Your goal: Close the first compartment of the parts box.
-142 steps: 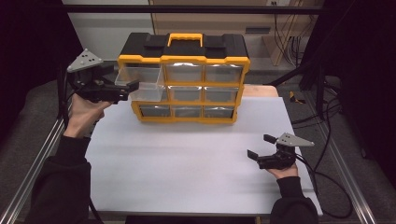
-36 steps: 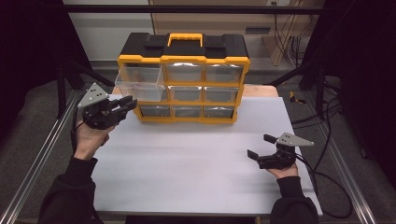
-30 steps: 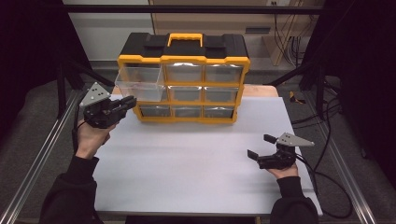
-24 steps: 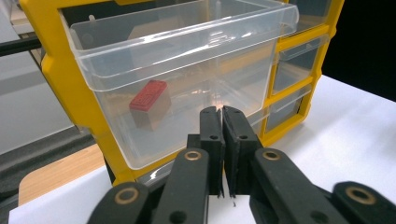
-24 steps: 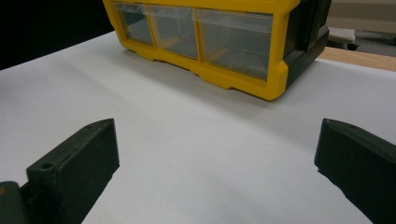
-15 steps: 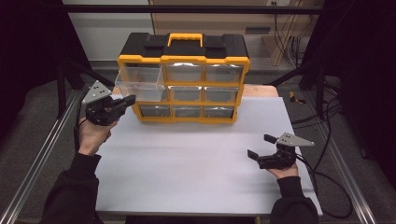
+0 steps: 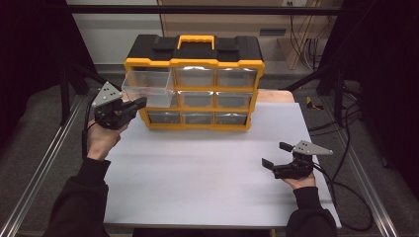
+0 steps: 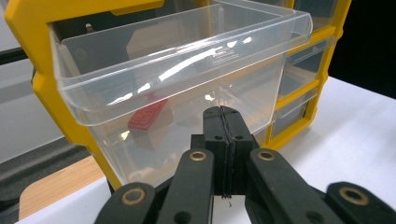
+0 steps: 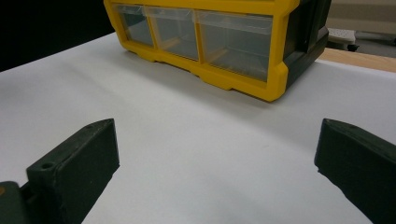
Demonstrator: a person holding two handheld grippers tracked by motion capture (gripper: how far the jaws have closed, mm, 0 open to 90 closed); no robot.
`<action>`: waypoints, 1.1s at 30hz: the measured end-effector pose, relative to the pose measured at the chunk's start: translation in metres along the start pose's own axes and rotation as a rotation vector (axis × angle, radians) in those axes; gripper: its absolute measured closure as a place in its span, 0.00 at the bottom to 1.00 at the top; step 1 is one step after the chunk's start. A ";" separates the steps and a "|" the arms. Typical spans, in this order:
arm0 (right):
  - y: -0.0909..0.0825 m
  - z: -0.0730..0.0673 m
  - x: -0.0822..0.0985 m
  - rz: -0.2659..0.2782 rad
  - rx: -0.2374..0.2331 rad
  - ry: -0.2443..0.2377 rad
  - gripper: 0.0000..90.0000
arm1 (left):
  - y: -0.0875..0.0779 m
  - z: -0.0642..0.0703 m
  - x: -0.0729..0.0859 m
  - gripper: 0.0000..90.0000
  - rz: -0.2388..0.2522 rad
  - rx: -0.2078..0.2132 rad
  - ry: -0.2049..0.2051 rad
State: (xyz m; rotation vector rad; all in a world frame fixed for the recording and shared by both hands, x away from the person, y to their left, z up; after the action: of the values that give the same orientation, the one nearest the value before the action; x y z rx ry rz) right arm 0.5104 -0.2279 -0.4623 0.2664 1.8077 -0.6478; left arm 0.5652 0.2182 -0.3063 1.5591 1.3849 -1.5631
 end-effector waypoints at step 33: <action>0.000 0.000 0.000 -0.002 0.000 -0.002 0.00 | 0.022 -0.006 -0.006 1.00 0.013 -0.010 -0.001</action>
State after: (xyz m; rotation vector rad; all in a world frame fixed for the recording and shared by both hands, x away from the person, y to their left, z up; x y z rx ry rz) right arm 0.5103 -0.2275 -0.4626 0.2638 1.8066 -0.6498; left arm 0.5888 0.2150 -0.3063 1.5585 1.3777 -1.5468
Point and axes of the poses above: each handheld gripper's, and its own axes: y roughly forward along the jaws, x roughly out of its underside, z roughly to its right, the point moved 6 cm from there along y, roughly forward along the jaws, and after that the axes turned 14 degrees about -x, right-handed, at the moved point
